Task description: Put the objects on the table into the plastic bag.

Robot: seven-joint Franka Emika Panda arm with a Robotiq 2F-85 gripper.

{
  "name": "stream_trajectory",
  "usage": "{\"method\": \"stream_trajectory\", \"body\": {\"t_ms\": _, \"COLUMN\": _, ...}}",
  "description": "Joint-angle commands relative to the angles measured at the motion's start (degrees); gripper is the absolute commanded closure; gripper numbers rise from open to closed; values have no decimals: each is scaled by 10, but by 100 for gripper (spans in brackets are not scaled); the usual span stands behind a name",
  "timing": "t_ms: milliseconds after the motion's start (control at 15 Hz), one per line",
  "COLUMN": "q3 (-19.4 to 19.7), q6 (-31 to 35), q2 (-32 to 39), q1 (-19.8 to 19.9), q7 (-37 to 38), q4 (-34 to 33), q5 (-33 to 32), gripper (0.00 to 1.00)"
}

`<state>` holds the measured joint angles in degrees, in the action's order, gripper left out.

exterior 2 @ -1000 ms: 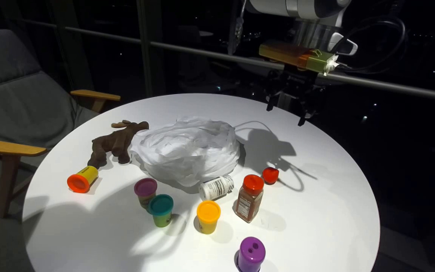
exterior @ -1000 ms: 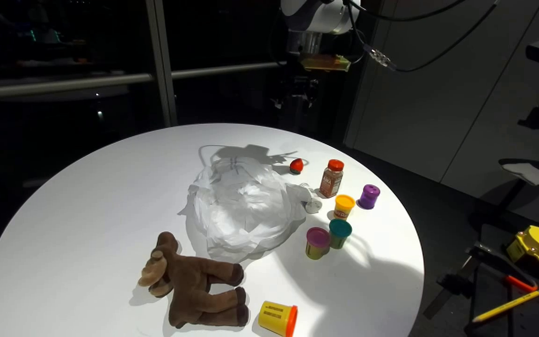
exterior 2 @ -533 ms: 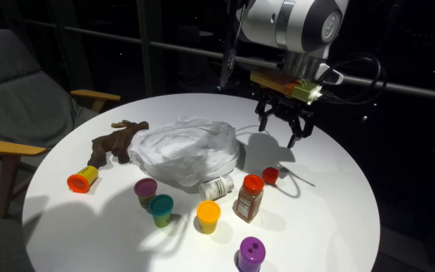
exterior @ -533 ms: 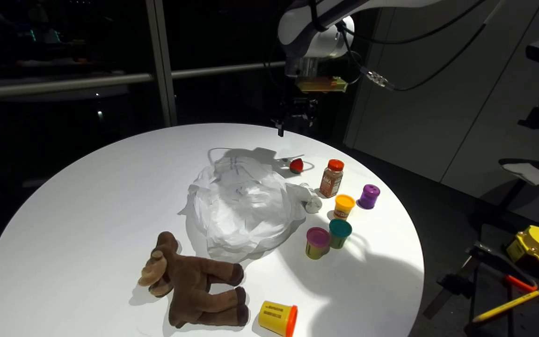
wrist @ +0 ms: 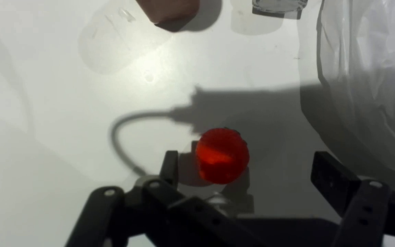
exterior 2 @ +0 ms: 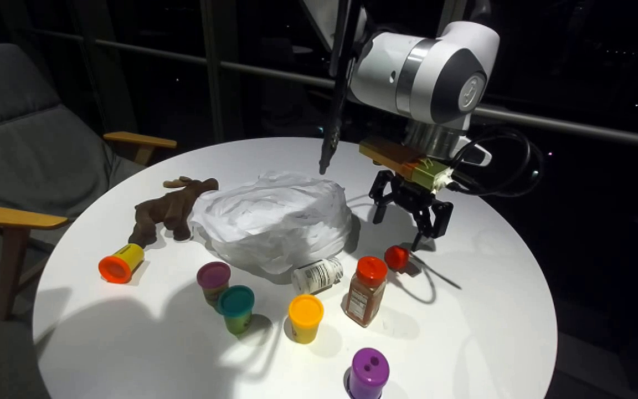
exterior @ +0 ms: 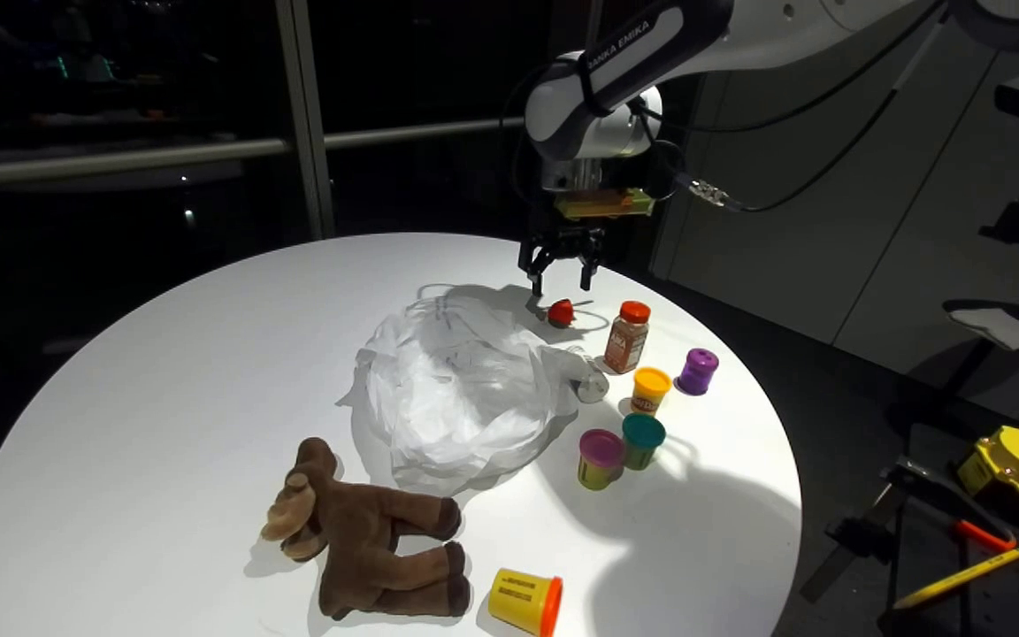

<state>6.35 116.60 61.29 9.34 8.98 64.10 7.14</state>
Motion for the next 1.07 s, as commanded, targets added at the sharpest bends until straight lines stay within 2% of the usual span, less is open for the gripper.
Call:
{"method": "stream_trajectory", "body": {"t_ms": 0, "q3": -5, "q6": -11, "q2": 41, "q1": 15, "q7": 18, "q4": -63, "q5": 4, "gripper": 0}}
{"method": "stream_trajectory", "body": {"t_ms": 267, "q3": -9, "q6": -26, "q2": 73, "q1": 26, "q7": 14, "q4": -108, "q5": 3, "gripper": 0}}
{"method": "stream_trajectory", "body": {"t_ms": 867, "q3": -11, "q6": -105, "q2": 114, "q1": 31, "q7": 12, "q4": -178, "q5": -2, "gripper": 0}}
{"method": "stream_trajectory", "body": {"t_ms": 933, "q3": -10, "q6": -111, "q2": 118, "q1": 31, "q7": 10, "q4": -186, "q5": -4, "gripper": 25}}
{"method": "stream_trajectory", "body": {"t_ms": 1000, "q3": -10, "q6": -113, "q2": 123, "q1": 32, "q7": 8, "q4": -196, "q5": -5, "gripper": 26}}
